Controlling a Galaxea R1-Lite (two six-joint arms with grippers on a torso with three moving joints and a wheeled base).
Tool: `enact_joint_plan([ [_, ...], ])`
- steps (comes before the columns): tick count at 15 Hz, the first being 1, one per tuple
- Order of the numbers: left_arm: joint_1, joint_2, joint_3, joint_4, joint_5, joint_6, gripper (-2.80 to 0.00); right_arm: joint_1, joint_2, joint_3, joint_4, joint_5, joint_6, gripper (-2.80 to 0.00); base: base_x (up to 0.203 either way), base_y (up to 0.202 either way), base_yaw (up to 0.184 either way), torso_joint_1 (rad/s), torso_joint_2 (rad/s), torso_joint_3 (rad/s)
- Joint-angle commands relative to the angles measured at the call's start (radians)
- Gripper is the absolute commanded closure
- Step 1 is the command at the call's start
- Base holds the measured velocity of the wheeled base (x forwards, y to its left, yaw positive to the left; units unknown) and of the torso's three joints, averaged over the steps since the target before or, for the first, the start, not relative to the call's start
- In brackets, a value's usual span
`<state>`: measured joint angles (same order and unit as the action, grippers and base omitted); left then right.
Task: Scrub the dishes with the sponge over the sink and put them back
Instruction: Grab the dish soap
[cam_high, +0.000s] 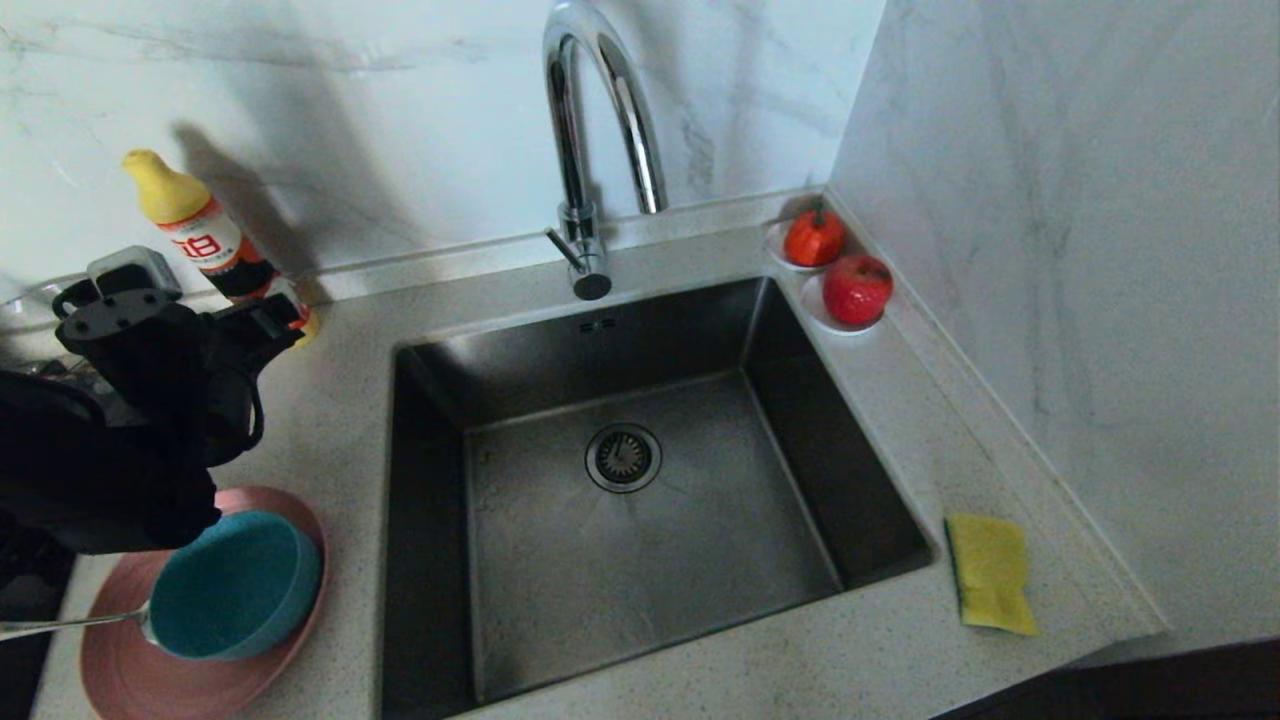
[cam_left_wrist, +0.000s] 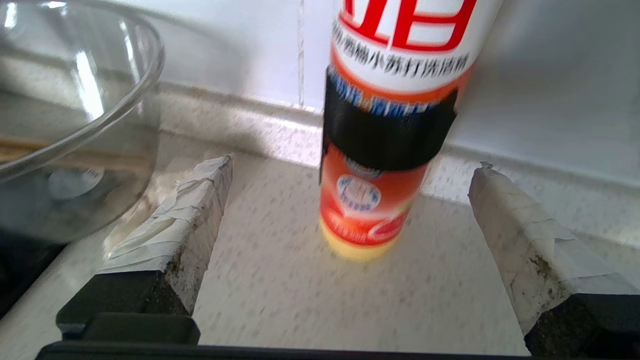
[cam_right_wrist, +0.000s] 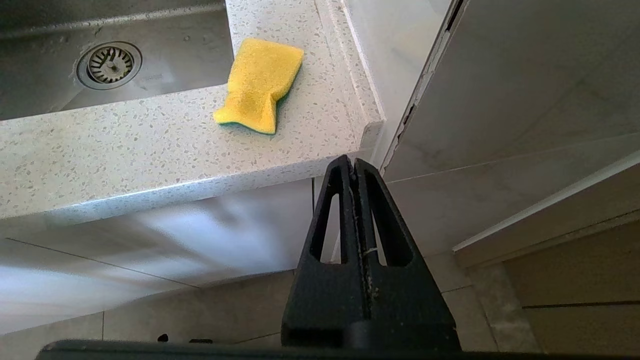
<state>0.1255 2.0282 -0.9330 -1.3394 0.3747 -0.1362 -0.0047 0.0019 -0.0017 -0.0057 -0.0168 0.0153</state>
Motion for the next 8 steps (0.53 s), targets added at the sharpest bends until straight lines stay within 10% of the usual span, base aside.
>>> enact_joint_plan([
  [1,0.0,0.018,-0.032,-0.006,0.003,0.0,-2.8,0.0,0.0,0.0,0.0,0.0,0.0,0.0,0.0,0.0,0.0,0.0,0.0,0.0],
  [8,0.0,0.044,-0.083,-0.007,0.001,0.008,-2.8,0.0,0.0,0.0,0.0,0.0,0.0,0.0,0.0,0.0,0.0,0.0,0.0,0.0],
])
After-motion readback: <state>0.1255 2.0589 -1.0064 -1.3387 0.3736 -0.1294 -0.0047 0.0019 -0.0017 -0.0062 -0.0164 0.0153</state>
